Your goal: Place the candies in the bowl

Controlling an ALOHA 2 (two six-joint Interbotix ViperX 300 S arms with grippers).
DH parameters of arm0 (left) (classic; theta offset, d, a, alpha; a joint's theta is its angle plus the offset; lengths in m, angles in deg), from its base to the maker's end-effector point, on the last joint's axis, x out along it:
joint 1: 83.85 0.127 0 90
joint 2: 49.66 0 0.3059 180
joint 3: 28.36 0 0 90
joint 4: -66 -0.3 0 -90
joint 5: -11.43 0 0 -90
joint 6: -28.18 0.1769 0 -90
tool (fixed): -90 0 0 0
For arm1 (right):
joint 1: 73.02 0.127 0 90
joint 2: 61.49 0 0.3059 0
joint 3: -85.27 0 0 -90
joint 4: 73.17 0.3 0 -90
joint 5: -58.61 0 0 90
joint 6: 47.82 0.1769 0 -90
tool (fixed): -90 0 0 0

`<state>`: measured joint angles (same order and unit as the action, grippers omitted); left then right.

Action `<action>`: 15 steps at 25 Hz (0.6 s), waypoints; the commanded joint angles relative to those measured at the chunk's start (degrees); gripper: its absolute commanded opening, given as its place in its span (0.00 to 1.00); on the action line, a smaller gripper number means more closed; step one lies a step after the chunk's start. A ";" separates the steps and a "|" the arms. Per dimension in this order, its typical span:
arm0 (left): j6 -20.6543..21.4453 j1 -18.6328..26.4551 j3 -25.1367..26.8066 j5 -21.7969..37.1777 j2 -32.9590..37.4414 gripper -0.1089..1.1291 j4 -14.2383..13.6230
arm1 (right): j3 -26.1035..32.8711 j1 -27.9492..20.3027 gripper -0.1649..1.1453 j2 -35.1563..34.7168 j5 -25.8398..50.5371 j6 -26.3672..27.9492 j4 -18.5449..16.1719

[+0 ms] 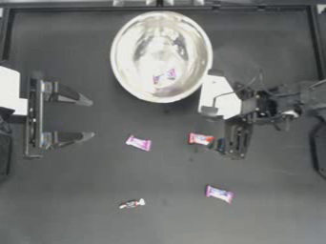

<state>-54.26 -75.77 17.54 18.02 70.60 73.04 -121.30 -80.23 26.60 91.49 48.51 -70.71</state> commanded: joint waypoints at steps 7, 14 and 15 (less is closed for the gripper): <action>-0.18 0.00 -0.18 -0.44 0.53 0.87 0.35 | 3.52 1.49 0.88 -5.10 1.14 6.33 -6.33; -0.18 0.09 0.26 -0.44 0.53 0.87 0.70 | 5.62 2.55 0.88 -9.76 2.46 7.82 -8.00; -0.18 0.00 0.35 -0.44 0.62 0.87 0.79 | 5.89 2.64 0.88 -10.28 2.46 7.82 -8.09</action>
<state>-54.35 -75.77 18.42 18.02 70.86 73.56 -117.17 -77.85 16.14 93.95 56.15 -78.53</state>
